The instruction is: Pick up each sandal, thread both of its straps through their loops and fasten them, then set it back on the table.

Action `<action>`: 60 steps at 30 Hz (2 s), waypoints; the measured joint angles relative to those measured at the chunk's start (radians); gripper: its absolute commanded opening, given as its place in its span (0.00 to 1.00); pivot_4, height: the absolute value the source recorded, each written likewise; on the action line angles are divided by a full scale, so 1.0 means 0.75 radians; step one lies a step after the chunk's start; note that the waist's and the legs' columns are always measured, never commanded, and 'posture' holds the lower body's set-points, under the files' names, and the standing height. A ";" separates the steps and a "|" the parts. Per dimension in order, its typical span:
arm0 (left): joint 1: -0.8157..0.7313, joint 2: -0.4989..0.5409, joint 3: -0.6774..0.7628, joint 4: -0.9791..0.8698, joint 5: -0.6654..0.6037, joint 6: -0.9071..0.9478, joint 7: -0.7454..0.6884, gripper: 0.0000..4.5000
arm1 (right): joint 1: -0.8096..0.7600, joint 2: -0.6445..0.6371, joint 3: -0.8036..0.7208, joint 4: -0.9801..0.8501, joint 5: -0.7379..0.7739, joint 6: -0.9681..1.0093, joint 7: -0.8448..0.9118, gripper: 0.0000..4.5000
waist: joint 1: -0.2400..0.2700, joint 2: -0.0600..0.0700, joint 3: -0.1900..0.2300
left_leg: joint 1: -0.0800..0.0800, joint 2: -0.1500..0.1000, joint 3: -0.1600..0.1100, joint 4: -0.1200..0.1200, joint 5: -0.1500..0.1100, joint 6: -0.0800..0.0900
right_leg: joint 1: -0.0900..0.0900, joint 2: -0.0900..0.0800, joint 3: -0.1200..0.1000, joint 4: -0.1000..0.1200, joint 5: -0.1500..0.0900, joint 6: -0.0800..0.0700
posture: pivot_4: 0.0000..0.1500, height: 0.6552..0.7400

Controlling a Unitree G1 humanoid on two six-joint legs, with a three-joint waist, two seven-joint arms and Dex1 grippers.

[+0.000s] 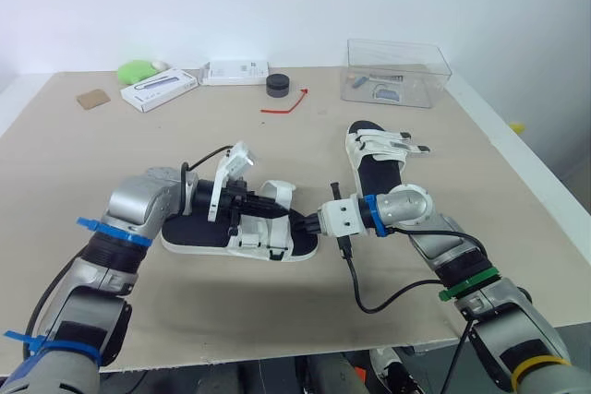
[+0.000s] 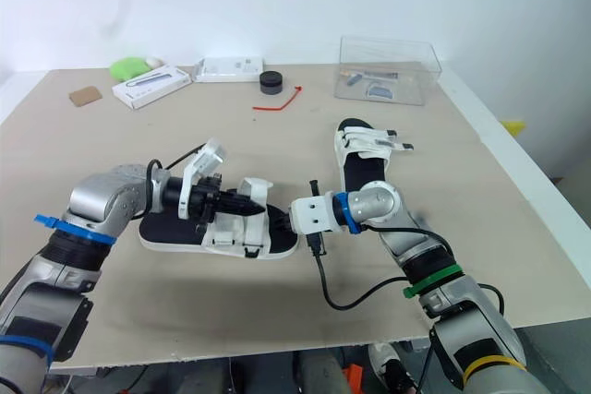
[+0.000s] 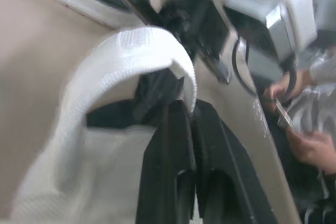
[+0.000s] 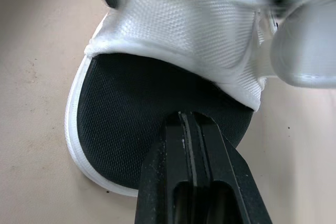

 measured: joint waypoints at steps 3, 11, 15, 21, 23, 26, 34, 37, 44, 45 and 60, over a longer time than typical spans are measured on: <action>0.049 0.014 -0.001 -0.074 -0.007 -0.001 -0.008 0.01 | 0.002 0.000 0.000 0.000 0.000 0.000 -0.002 0.00 | 0.000 0.000 0.000 | 0.000 0.000 0.000 0.000 0.000 0.000 | 0.000 -0.001 0.000 0.000 -0.002 -0.003 | 1.00 1.00; 0.101 0.059 -0.020 -0.187 -0.014 0.024 -0.013 0.13 | -0.006 0.000 0.003 0.001 -0.001 0.000 -0.001 0.00 | 0.000 0.000 0.000 | 0.000 0.000 0.000 0.000 0.000 0.000 | 0.000 0.000 0.000 0.000 -0.003 -0.005 | 1.00 1.00; 0.101 0.087 -0.016 -0.253 -0.054 0.080 -0.015 0.36 | -0.011 0.000 0.005 0.003 -0.001 0.000 0.005 0.00 | 0.000 0.000 0.000 | 0.000 0.000 0.000 0.000 0.000 0.000 | 0.000 0.000 0.000 0.000 -0.003 -0.005 | 1.00 1.00; 0.059 0.279 0.099 -0.407 -0.198 0.192 -0.082 0.83 | -0.012 -0.001 0.005 0.003 -0.001 0.000 0.016 0.00 | -0.001 0.000 0.001 | -0.002 0.001 -0.001 0.000 0.000 0.000 | -0.002 0.001 -0.001 0.000 -0.004 -0.007 | 1.00 1.00; 0.034 0.329 0.174 -0.440 -0.273 0.254 -0.085 0.98 | -0.011 -0.001 0.005 0.003 -0.001 0.000 0.016 0.00 | -0.001 -0.001 0.001 | -0.002 0.001 -0.002 0.000 0.000 0.000 | -0.002 0.001 -0.002 0.000 -0.004 -0.007 | 1.00 1.00; 0.044 0.423 0.391 -0.505 -0.496 0.438 -0.065 0.99 | -0.010 -0.001 0.005 0.002 -0.001 0.000 0.017 0.00 | -0.002 0.000 0.001 | -0.001 0.001 -0.001 0.000 0.000 0.000 | -0.002 0.000 -0.002 0.000 -0.005 -0.006 | 1.00 1.00; 0.800 0.462 0.608 -0.741 -0.678 0.598 0.107 0.99 | -0.008 -0.008 0.001 0.002 0.002 -0.005 0.033 0.00 | 0.000 -0.001 -0.001 | 0.000 0.002 -0.004 -0.001 -0.002 -0.002 | -0.002 -0.007 -0.005 0.002 -0.010 -0.008 | 1.00 1.00; 0.908 0.336 0.630 -0.811 -0.600 0.463 0.278 0.99 | -0.013 -0.015 -0.002 0.026 -0.005 -0.004 0.035 0.00 | 0.018 -0.004 -0.003 | 0.001 0.001 -0.008 0.001 0.001 -0.004 | 0.001 -0.010 -0.010 0.001 -0.008 -0.010 | 1.00 1.00; 1.000 0.155 0.437 -0.897 -0.248 0.019 0.507 0.99 | -0.033 0.007 0.005 0.056 -0.008 -0.011 0.042 0.00 | 0.027 -0.003 -0.003 | 0.005 0.002 -0.009 -0.002 0.004 -0.004 | 0.003 -0.005 -0.010 0.001 -0.006 -0.013 | 1.00 1.00; 1.002 0.148 0.399 -0.895 -0.202 -0.037 0.517 0.99 | -0.035 0.008 0.006 0.059 -0.008 -0.016 0.045 0.00 | 0.027 -0.002 -0.003 | 0.005 0.003 -0.009 -0.003 0.003 -0.004 | 0.003 -0.004 -0.010 0.001 -0.007 -0.014 | 1.00 1.00; 0.814 0.040 0.192 -0.722 -0.095 -0.167 0.503 0.99 | -0.032 -0.001 -0.004 0.075 -0.011 -0.026 0.039 0.00 | 0.028 -0.002 -0.003 | 0.006 0.004 -0.008 -0.002 0.004 -0.004 | 0.004 0.001 -0.009 0.001 -0.005 -0.013 | 1.00 1.00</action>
